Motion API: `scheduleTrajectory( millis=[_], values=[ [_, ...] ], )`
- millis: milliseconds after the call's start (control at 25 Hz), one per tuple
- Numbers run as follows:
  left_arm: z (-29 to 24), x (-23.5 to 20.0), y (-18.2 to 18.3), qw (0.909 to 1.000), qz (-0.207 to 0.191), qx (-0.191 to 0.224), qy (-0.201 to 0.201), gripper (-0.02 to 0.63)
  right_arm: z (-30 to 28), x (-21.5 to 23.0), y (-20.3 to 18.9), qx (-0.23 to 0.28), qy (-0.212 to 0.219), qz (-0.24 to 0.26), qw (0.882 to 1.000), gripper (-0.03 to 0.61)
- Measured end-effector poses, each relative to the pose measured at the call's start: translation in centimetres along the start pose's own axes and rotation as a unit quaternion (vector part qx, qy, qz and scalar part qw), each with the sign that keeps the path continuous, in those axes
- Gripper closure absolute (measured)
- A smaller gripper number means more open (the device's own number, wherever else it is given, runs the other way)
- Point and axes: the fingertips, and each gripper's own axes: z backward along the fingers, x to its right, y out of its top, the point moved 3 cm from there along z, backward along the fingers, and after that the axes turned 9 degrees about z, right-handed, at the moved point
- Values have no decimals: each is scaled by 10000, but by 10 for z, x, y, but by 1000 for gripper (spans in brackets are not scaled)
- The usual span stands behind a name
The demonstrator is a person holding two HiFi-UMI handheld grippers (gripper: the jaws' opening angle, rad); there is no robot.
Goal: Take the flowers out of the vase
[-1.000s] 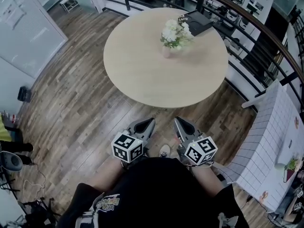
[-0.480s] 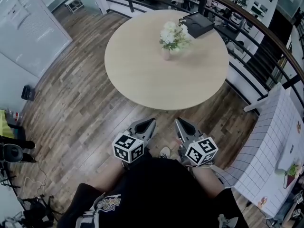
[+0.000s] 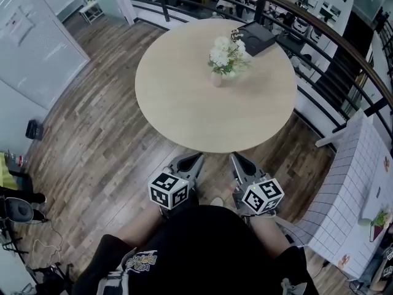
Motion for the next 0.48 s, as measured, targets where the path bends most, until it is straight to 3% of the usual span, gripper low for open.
scheduleTrajectory(
  millis=[480],
  values=[
    [-18,-75,45,9992,2,-157,-372,607,-76,9,8,-87,-479,-28,9988,557]
  ],
)
